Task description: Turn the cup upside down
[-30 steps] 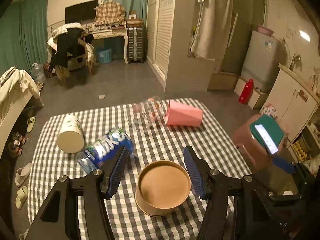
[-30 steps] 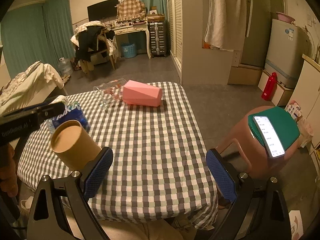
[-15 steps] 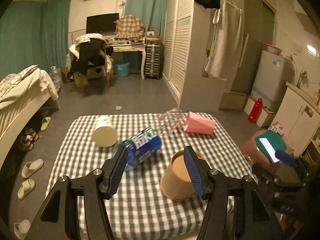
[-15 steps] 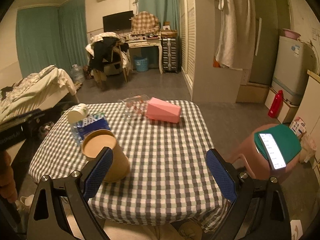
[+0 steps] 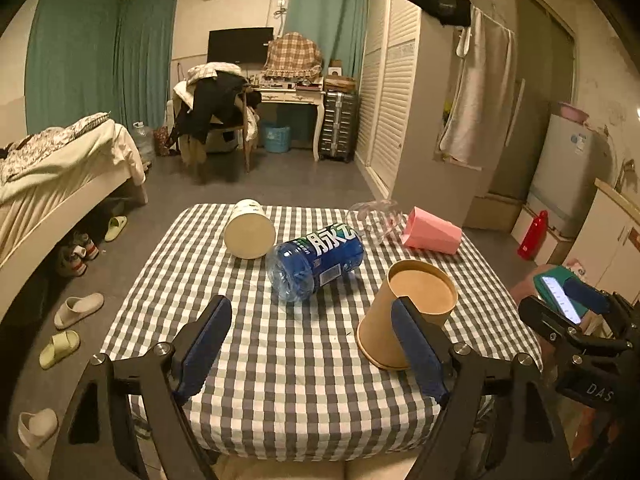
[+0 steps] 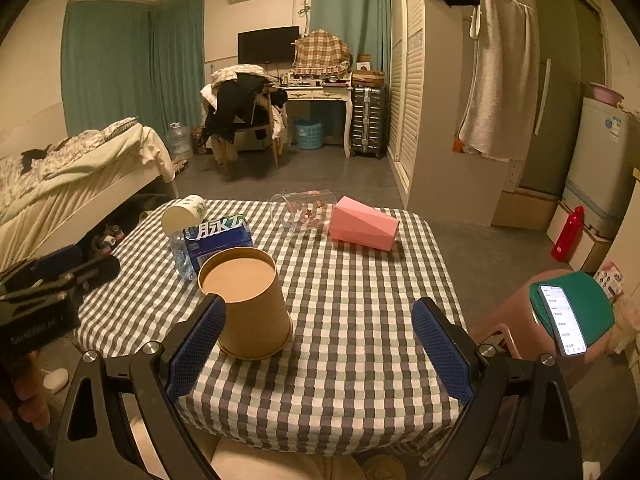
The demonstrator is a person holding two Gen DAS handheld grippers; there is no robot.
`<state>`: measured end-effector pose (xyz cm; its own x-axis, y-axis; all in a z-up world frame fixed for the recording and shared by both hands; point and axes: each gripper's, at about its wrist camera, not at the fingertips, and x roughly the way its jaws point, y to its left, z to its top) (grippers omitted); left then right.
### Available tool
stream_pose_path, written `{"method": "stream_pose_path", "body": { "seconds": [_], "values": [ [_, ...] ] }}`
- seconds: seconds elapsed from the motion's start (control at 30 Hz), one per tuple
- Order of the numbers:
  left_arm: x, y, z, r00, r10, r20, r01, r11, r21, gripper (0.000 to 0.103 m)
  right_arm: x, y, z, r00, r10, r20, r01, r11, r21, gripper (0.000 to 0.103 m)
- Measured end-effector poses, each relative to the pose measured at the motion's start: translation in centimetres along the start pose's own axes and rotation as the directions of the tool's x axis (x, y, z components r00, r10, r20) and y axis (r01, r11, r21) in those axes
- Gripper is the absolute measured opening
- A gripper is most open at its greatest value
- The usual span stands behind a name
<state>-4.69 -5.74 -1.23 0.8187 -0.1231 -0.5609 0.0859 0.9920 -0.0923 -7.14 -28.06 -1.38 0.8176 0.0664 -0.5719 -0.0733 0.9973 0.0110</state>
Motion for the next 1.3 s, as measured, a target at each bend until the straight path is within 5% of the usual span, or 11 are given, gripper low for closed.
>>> {"method": "stream_pose_path", "body": {
  "seconds": [0.23,1.3],
  "values": [
    [-0.1,0.6,-0.1,0.999,0.044,0.015,-0.044,0.999,-0.01,0.098,-0.3,0.1,-0.2,0.999,0.007,0.031,-0.008,1.0,0.014,0.103],
    [0.0,0.9,-0.3,0.998,0.061,0.022,-0.061,0.998,-0.004,0.098,0.0,0.1,-0.4,0.999,-0.019,0.032,0.018,1.0,0.016,0.103]
  ]
}}
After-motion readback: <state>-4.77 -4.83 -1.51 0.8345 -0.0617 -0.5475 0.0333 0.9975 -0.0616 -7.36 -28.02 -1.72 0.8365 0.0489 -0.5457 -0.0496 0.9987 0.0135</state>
